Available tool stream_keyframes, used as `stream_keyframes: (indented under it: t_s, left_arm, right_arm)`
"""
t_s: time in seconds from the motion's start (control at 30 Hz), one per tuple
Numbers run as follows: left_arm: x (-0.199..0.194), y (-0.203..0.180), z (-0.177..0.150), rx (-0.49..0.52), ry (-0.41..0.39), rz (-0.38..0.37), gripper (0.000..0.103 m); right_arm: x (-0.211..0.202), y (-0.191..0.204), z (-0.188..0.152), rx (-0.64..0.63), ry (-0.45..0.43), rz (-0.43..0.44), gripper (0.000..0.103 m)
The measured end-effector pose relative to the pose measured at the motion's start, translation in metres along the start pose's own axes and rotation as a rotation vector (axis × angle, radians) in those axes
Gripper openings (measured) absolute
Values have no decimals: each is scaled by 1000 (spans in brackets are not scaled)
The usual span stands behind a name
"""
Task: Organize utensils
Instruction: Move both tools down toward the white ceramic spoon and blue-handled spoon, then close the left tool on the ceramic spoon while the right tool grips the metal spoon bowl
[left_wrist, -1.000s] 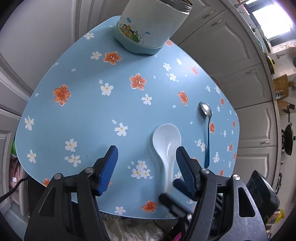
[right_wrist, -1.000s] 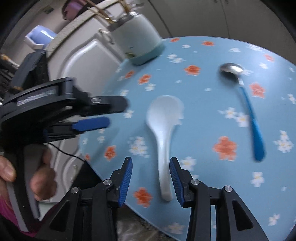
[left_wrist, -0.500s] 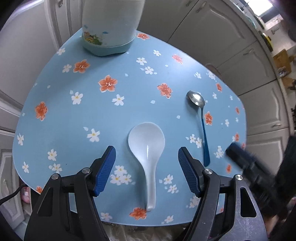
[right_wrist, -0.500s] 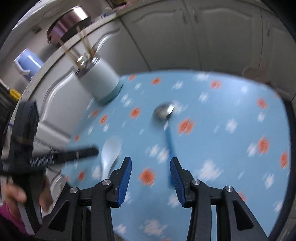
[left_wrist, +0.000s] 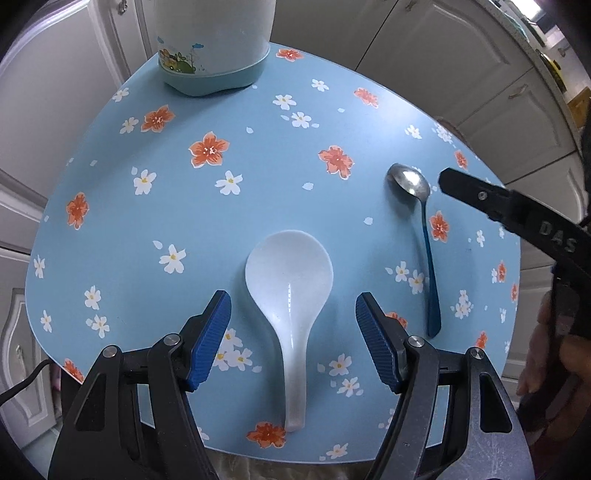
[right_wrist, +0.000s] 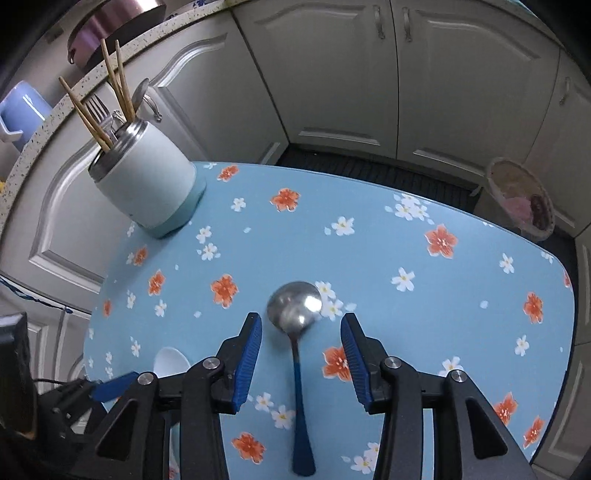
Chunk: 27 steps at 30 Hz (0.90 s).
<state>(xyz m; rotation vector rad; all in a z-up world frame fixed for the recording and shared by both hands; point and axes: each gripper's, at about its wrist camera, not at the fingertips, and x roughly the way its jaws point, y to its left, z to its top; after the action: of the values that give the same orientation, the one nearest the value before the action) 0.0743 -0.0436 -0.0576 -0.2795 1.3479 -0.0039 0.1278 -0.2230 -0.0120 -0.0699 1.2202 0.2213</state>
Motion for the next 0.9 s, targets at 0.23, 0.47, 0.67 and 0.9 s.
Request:
stream_keyframes:
  t_s: [0.23,0.47,0.67,0.9]
  left_arm:
    - [14,-8,4,10,22,47,70]
    - [16,-4,7,12,-5,70,70]
    - [14,2,8,9,7,56,70]
    - [13,10,11,2,12,51,70]
  right_arm:
    - [-3,-5,-3,1,5,13,45]
    - [9,0,6,-12,34,-9,46]
    - [34,11,18,-61,111,-68,55]
    - [54,22,21,-121,174,-137,55]
